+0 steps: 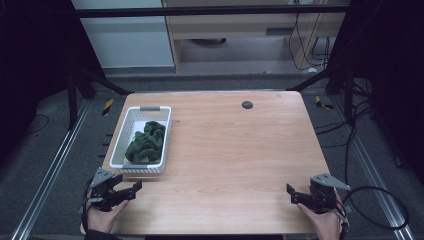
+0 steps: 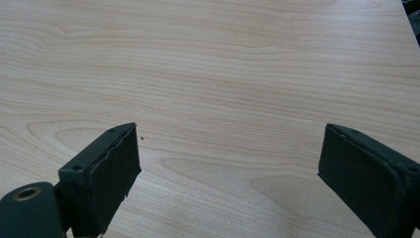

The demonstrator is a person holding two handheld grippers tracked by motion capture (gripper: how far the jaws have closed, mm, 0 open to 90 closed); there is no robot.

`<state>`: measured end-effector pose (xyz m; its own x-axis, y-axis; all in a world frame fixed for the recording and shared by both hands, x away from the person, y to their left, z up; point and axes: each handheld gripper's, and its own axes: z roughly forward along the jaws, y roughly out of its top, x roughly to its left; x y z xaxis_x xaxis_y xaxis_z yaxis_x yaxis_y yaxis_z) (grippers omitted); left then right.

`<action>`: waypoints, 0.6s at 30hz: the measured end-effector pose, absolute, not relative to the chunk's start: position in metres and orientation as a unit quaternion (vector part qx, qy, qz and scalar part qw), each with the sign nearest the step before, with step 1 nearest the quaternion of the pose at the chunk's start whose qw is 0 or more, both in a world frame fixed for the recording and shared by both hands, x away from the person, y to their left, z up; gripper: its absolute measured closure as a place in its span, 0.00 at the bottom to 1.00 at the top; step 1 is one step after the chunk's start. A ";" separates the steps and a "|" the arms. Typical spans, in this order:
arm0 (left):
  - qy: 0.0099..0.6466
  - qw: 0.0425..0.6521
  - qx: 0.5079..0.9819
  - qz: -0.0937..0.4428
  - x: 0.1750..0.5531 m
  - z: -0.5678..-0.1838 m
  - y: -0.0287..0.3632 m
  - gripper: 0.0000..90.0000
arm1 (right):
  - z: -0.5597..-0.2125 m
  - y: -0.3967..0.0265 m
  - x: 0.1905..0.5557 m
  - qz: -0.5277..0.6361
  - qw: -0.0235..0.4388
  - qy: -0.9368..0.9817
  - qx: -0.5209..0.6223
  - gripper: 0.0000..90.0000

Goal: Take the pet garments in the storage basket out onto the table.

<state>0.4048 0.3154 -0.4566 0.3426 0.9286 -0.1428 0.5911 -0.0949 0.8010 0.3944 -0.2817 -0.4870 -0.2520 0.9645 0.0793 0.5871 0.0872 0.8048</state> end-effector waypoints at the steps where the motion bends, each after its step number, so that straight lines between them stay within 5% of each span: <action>1: 0.534 0.409 0.711 0.205 0.405 -0.455 0.316 0.20 | -0.487 -0.282 0.394 0.379 0.251 0.695 0.557 0.10; 18: 0.519 0.431 0.705 0.218 0.403 -0.432 0.317 0.19 | -0.487 -0.277 0.393 0.380 0.256 0.701 0.547 0.10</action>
